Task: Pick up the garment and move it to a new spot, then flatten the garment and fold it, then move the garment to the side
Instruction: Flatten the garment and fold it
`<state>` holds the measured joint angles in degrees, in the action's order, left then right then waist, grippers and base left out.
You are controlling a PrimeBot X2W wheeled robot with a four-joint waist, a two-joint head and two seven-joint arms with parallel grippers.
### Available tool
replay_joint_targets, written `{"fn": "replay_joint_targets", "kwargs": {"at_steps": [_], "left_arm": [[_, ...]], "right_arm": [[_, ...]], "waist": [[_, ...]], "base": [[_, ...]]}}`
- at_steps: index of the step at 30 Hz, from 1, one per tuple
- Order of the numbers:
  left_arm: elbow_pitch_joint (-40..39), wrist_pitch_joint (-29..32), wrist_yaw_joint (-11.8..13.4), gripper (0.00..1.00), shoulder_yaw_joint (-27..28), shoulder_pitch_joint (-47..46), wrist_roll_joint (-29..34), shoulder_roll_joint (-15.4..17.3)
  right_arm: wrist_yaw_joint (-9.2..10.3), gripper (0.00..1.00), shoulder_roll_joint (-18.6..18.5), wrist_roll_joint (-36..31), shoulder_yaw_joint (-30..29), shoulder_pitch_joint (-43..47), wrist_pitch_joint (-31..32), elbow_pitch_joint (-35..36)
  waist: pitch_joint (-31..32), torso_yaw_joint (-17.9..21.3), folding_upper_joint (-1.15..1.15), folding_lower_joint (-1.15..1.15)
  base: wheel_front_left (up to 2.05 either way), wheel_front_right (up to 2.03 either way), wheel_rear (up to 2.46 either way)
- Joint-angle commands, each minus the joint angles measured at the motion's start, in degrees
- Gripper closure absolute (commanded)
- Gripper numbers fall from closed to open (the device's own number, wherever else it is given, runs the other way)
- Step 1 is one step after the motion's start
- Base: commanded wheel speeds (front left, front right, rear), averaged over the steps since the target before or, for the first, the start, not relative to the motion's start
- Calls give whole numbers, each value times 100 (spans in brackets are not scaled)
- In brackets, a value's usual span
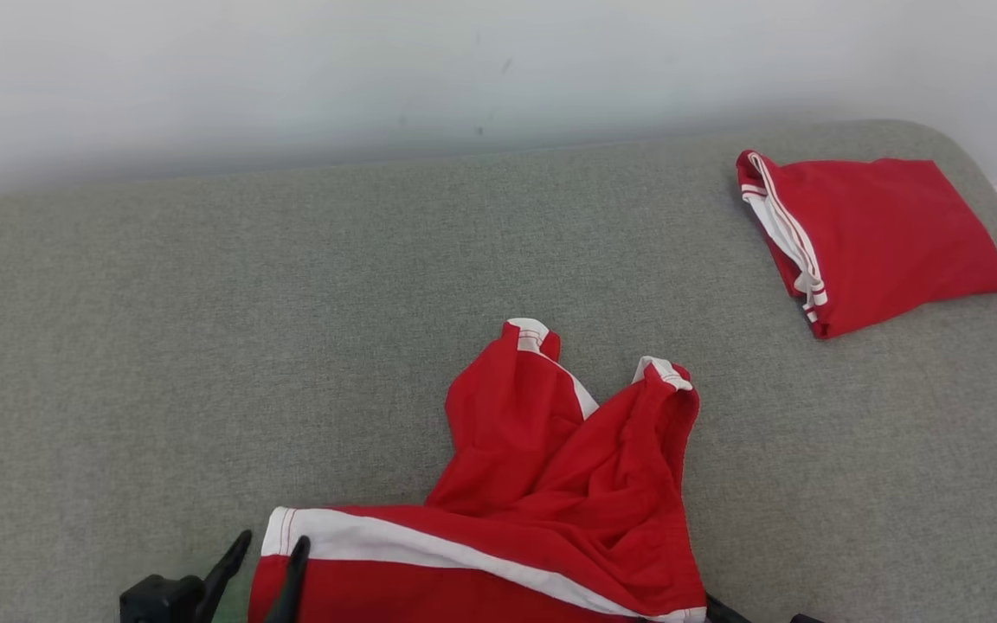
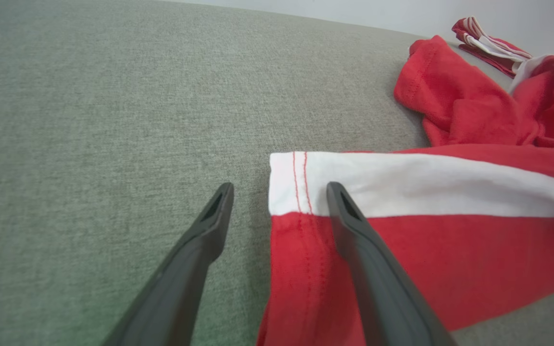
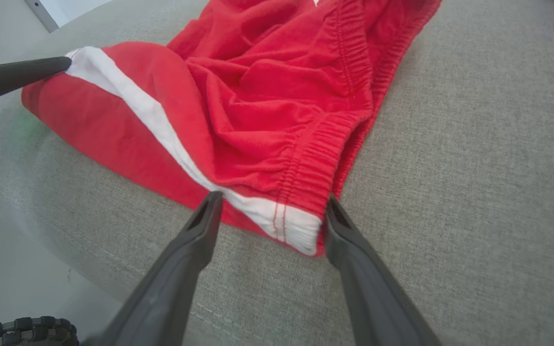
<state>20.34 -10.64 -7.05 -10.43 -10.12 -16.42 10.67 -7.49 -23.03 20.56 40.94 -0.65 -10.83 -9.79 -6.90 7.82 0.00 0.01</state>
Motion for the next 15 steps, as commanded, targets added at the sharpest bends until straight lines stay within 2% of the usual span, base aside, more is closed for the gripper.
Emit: {"fn": "replay_joint_targets", "kwargs": {"at_steps": [1, 2, 3, 6, 9, 15], "left_arm": [[32, -68, -29, 60, -59, -80, -47, 56], [51, -100, -20, 100, -80, -91, -88, 53], [97, -110, -21, 100, -121, -78, -88, 65], [131, -175, -11, 100, -221, -103, 28, 158], [35, -235, 19, 100, -237, -63, 17, 87], [-590, -363, 159, 100, -246, 93, 141, 154]], "right_arm": [[1, 22, 18, 25, 34, -80, -34, -24], [1, 84, 31, 49, 29, -110, -54, -47], [1, 100, 32, 67, 44, -121, -80, -77], [1, 100, 67, 73, 54, -164, -144, -109], [1, 100, 95, 134, 25, -209, -215, -60], [1, 100, 54, 347, -56, -260, -347, 313]], "waist": [[-7, 22, 0, -1], [-9, 30, 0, -1], [-10, 36, 0, -1], [-12, 48, 0, -1], [2, 40, 0, -1], [78, -76, 0, -1]], "base": [[0, 0, 0], [0, 0, 0], [0, 0, 0], [0, 0, 0], [0, 0, 0], [0, 0, 0]]}}
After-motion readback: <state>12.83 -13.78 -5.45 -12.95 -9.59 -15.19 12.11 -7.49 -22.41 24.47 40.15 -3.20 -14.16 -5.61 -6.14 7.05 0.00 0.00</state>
